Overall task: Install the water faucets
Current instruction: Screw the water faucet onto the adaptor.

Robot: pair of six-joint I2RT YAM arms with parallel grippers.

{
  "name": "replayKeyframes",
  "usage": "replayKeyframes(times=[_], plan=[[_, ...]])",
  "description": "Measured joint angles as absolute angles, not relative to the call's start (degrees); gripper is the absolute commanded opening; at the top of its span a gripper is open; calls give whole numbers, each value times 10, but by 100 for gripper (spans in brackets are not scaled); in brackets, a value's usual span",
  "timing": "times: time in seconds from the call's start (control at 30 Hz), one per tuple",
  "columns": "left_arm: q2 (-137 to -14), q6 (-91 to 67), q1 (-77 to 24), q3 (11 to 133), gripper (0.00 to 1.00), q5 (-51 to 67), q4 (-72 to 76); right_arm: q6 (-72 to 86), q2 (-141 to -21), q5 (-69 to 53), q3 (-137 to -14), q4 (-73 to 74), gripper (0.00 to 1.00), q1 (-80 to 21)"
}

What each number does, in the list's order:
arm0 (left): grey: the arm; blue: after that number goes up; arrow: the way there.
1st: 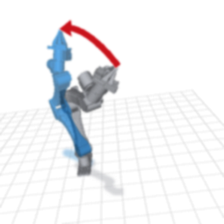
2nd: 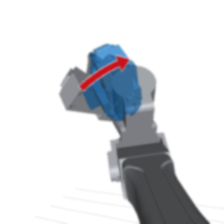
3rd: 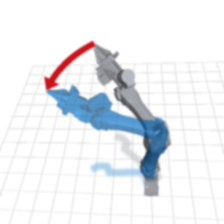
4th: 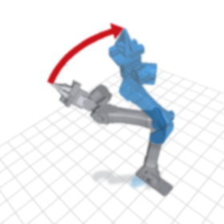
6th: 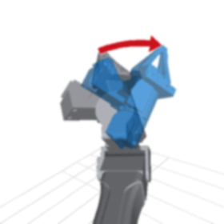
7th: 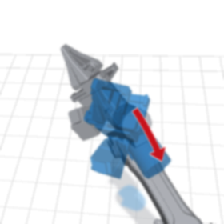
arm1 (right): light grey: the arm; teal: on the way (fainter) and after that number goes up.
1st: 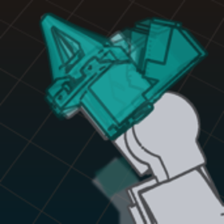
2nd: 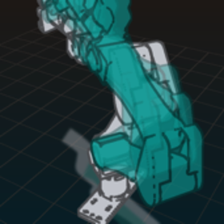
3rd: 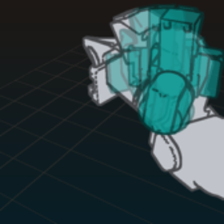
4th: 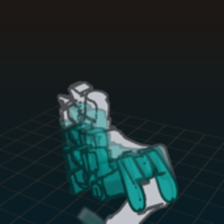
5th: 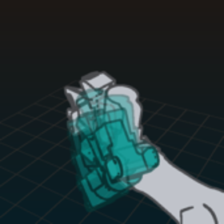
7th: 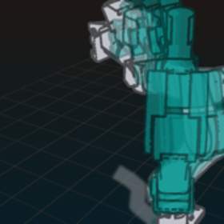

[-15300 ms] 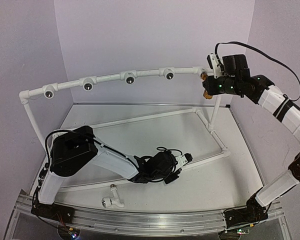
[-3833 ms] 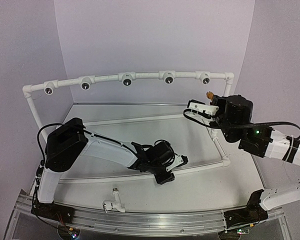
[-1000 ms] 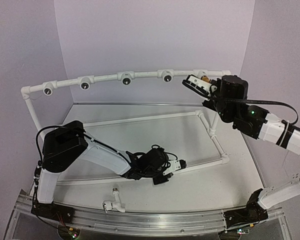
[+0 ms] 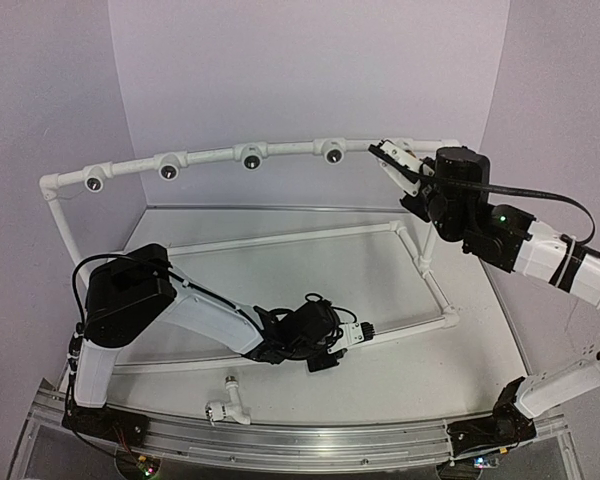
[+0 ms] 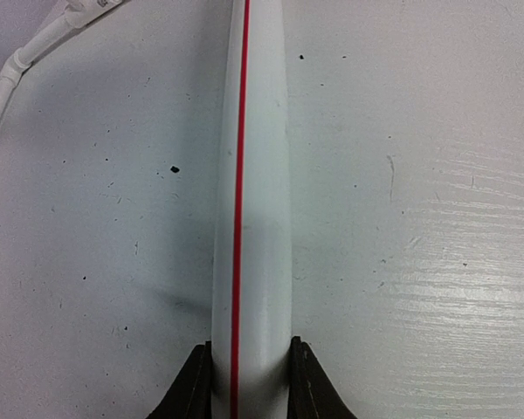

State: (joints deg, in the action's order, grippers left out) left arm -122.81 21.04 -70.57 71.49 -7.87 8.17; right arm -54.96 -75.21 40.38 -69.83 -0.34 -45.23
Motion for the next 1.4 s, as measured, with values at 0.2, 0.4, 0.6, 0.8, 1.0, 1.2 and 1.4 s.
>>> replayKeyframes(times=[0.2,0.4,0.6,0.8,1.0,1.2,1.4], plan=[[-1229,210,-706,715,0,-86,82,-528,-767,413,-712,-2,0,-454],[-1229,211,-706,715,0,-87,83,-491,-772,413,-723,13,0,-454],[-1229,211,-706,715,0,-87,83,-446,-772,409,-727,21,0,-455],[-1229,211,-707,715,0,-90,83,-406,-772,401,-736,35,0,-455],[-1230,212,-708,715,0,-93,84,-365,-775,393,-747,48,0,-455],[-1230,212,-708,715,0,-95,85,-329,-778,391,-754,56,0,-455],[-1230,213,-709,715,0,-97,85,-298,-778,389,-754,57,0,-455]])
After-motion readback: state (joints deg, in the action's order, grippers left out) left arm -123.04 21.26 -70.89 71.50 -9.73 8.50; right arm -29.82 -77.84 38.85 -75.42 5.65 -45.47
